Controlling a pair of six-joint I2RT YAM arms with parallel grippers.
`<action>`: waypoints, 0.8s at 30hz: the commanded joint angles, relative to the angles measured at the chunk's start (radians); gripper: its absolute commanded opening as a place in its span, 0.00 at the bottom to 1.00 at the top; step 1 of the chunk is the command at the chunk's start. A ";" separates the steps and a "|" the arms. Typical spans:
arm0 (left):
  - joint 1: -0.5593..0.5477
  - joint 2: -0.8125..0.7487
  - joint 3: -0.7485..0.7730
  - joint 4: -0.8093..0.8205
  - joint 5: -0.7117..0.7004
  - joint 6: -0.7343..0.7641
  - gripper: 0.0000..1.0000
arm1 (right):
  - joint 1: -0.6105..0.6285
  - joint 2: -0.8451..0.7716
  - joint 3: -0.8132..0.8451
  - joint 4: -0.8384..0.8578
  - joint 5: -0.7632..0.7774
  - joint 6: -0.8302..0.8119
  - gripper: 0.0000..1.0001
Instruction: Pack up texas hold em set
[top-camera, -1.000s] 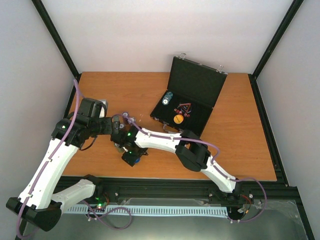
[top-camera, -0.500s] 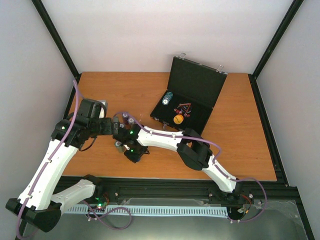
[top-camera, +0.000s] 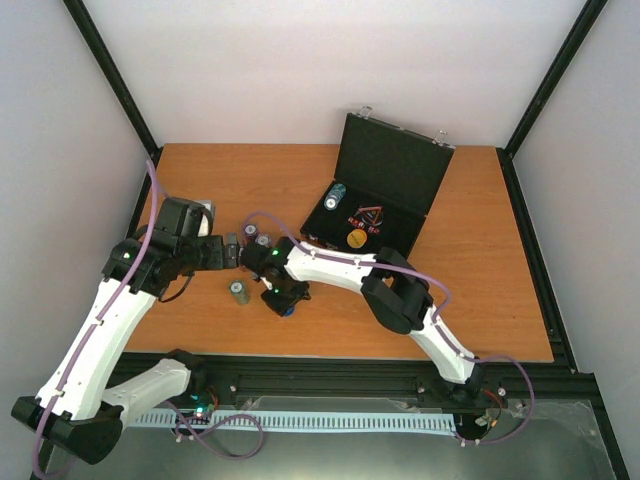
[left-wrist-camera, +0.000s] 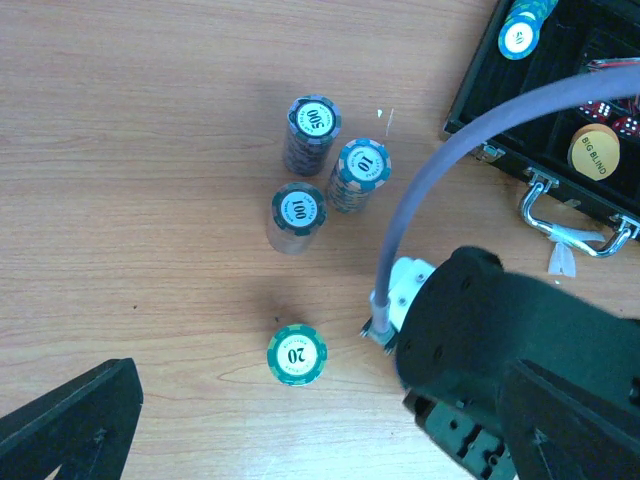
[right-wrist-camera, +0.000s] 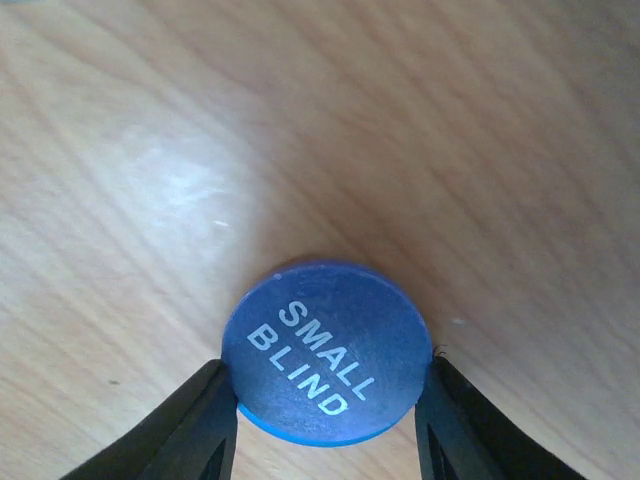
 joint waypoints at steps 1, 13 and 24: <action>0.002 0.001 0.002 0.012 -0.003 0.010 1.00 | -0.032 -0.044 -0.020 -0.063 0.066 0.015 0.31; 0.002 0.011 -0.003 0.020 0.002 0.010 1.00 | -0.160 -0.123 -0.021 -0.082 0.114 0.006 0.31; 0.001 0.019 -0.007 0.026 0.004 0.014 1.00 | -0.230 -0.142 0.009 -0.101 0.163 -0.005 0.32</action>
